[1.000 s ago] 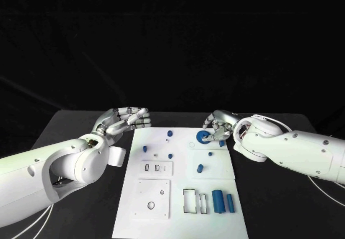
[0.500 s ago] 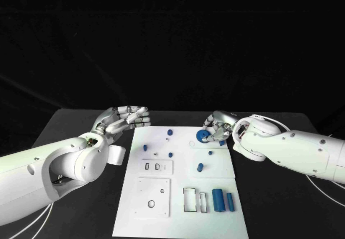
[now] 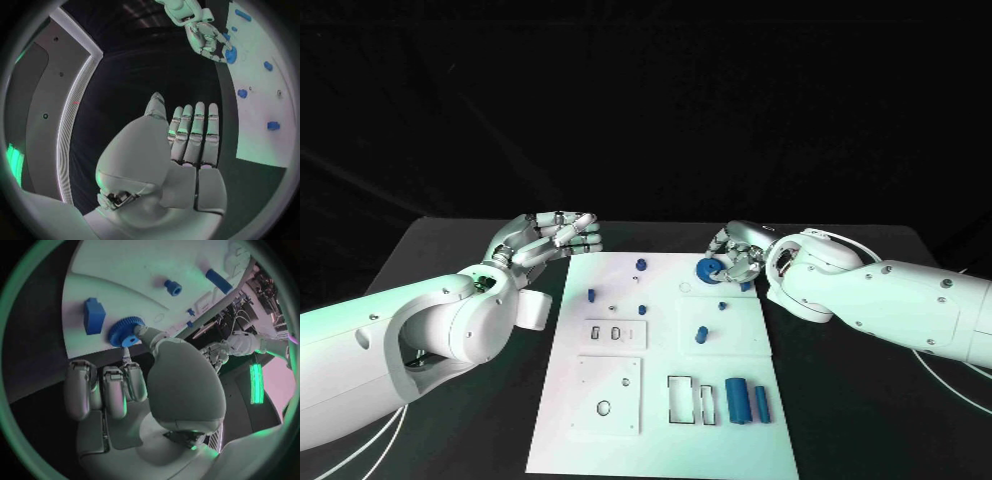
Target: Assemble the parts on the task board
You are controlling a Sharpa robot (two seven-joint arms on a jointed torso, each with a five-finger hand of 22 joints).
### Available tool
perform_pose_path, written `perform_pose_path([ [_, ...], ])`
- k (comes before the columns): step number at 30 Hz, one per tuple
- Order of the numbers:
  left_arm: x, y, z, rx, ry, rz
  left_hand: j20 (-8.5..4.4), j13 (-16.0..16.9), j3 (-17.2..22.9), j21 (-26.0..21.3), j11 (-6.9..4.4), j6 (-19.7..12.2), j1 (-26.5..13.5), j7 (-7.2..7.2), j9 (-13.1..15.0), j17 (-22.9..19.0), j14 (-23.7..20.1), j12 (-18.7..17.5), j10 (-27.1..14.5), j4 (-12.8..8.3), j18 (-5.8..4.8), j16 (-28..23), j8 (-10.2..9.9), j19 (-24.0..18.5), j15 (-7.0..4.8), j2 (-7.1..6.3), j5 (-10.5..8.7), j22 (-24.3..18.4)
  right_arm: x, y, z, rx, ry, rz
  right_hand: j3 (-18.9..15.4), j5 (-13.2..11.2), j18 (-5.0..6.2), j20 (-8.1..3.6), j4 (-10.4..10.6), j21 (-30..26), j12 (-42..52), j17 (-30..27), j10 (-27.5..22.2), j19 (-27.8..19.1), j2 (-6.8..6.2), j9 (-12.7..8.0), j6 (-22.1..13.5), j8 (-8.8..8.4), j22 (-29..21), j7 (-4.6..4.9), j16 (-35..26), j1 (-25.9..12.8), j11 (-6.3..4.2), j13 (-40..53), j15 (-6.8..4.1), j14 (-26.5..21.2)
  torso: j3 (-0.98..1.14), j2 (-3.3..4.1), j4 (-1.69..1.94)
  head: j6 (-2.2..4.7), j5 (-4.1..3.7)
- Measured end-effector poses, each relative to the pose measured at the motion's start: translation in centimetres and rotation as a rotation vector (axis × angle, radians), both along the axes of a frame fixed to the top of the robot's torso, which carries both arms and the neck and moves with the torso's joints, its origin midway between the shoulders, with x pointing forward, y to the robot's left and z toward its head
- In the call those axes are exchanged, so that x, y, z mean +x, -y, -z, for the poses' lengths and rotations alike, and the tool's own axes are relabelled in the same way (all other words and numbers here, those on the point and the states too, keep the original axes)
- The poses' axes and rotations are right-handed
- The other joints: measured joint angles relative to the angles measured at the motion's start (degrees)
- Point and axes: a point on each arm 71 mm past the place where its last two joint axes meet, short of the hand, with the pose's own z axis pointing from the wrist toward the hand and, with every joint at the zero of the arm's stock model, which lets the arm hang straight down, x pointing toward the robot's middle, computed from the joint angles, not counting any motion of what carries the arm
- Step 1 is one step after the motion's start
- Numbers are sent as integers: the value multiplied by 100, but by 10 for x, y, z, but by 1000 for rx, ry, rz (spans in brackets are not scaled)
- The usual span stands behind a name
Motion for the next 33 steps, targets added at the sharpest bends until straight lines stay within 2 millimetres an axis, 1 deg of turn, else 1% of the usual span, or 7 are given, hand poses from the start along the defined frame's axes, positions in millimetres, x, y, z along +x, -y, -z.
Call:
perform_pose_path([
  [2, 0, 0, 0, 0, 0, 0, 0, 0, 0, 0, 0, 0, 0, 0, 0, 0, 0, 0, 0, 0, 0, 0, 0, 0, 0, 0, 0, 0, -1, -1, 0, -1, 3, -4, 234, -29, -61, -19, -126, 22, 4, 0, 19, 19, 58, -425, 0, 0, 0, 0, 0, -61, 19, 0, 0, 0, 0, 0, -1, -3, 0],
  [5, 0, 0, 0, 0, -1, 0, 0, 0, 0, 0, 0, 0, 0, 0, 0, 0, 0, 0, 0, 0, 1, 0, 0, 0, 0, 0, 0, 0, -3, -3, 1, -5, 13, -13, 334, -82, -89, -19, -205, 37, 33, 0, 36, 19, 62, -426, 1, 0, 0, 1, -1, -180, 3, 0, 0, 0, 3, 1, -1, -4, 0],
  [6, 0, 0, 0, 0, -1, 0, 0, 0, 0, 0, 0, 0, 0, 0, 0, 0, 0, 0, 0, 0, 1, 0, 0, 0, 0, 0, 0, 0, -3, -4, 0, -5, 18, -17, 356, -99, -90, -19, -218, 38, 33, -1, 40, 19, 80, -371, 105, 70, -1, -35, -2, -237, -2, -1, 0, 0, 3, 1, 0, -4, -1],
  [9, 0, 0, 0, 0, -1, -1, 0, 0, 1, 0, 0, 0, 0, 0, -1, 0, 0, 0, 0, 0, 0, 0, 0, 0, 0, 0, 0, 0, -5, -7, 1, -10, 31, -29, 356, -103, -90, -27, -218, 63, 54, -1, 60, 51, 32, -369, 197, 119, -1, 1, -2, -294, 19, -1, 0, 0, 3, 1, 1, 0, -7],
  [23, 1, -1, 0, 1, -3, 0, 0, 0, -15, -22, 0, 0, 0, 0, 5, 4, 0, 0, 0, 17, 0, -26, 0, 0, 0, 0, 0, -5, -12, -18, -6, -13, 119, -74, 433, -178, -90, -38, -255, 145, 100, -2, 108, 121, 23, -369, 246, 123, -2, 12, -2, -406, 5, -2, -20, 21, 1, 2, 1, 6, 1],
  [28, 1, -1, 1, 1, -4, 0, 0, 0, -15, -22, 0, 0, 0, 0, 4, 4, 0, 0, 0, 17, 1, -26, 0, 0, 0, 0, 0, -5, -21, -32, -11, -12, 165, -122, 455, -214, -90, -38, -276, 176, 121, -2, 132, 121, 0, -368, 247, 121, 0, 10, -2, -430, -11, -2, -20, 21, 2, 3, 2, 5, 18],
  [33, 1, 0, 1, 0, -4, 2, 0, 0, -15, -22, 0, 0, 0, 0, 4, 4, 0, 0, 0, 17, 1, -25, 0, 0, 0, 0, 0, -4, -30, -60, -16, -15, 225, -194, 456, -244, -89, -38, -276, 197, 121, -2, 132, 121, -24, -367, 257, 116, 3, 0, -3, -454, -11, -3, -20, 21, 1, 3, 3, 3, 29],
])
